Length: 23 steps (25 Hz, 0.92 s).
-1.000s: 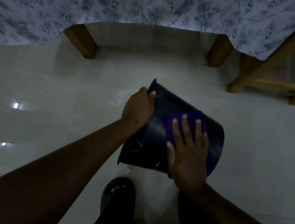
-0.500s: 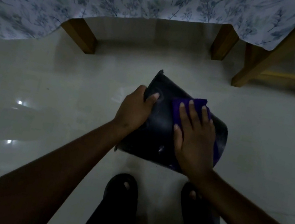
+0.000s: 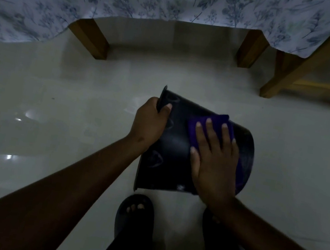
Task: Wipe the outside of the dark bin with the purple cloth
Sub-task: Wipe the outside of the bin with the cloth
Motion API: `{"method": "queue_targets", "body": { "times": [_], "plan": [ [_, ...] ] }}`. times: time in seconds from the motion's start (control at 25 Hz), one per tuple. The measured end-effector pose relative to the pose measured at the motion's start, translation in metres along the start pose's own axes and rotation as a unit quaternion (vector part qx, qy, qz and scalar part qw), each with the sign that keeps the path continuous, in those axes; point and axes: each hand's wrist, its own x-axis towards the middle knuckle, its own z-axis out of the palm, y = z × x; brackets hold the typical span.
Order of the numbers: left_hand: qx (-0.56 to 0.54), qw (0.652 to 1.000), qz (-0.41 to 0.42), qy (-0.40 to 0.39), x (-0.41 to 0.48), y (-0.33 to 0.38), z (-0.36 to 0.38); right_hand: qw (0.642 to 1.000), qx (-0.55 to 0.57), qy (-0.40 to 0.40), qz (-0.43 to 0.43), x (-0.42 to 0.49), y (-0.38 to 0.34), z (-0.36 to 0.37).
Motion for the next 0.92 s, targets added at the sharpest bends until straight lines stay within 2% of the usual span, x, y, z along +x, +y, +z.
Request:
{"method": "queue_targets", "body": {
  "times": [0.12, 0.24, 0.32, 0.4, 0.52, 0.64, 0.72, 0.84, 0.92],
  "plan": [
    [0.012, 1.000, 0.005, -0.012, 0.006, 0.006, 0.002, 0.999, 0.001, -0.011, -0.036, 0.024, -0.002, 0.001],
    [0.026, 1.000, 0.008, -0.008, 0.007, 0.007, 0.000, 0.999, 0.040, -0.026, 0.018, 0.070, 0.027, -0.010],
    [0.025, 1.000, 0.013, -0.007, 0.005, 0.002, -0.002, 0.999, 0.011, 0.003, 0.040, 0.041, 0.030, -0.004],
    [0.023, 1.000, 0.017, -0.010, 0.004, -0.003, -0.001, 1.000, -0.023, -0.001, 0.000, -0.008, 0.002, 0.001],
    [0.042, 0.999, 0.004, -0.010, 0.016, 0.004, 0.002, 0.999, -0.003, -0.016, -0.049, 0.020, -0.010, 0.001],
    [0.059, 0.998, 0.003, -0.015, 0.022, 0.016, -0.001, 0.999, 0.043, -0.019, 0.024, 0.062, 0.015, -0.009],
    [0.046, 0.999, 0.009, -0.020, 0.020, 0.011, -0.002, 0.997, 0.031, 0.004, 0.064, 0.041, 0.022, -0.005],
    [0.039, 0.999, 0.000, -0.020, 0.022, 0.003, 0.001, 1.000, -0.004, -0.005, 0.013, -0.003, -0.002, 0.004],
    [0.036, 0.999, -0.012, -0.013, 0.029, 0.009, 0.002, 0.999, -0.011, -0.019, -0.042, 0.011, -0.002, 0.003]
  ]
}}
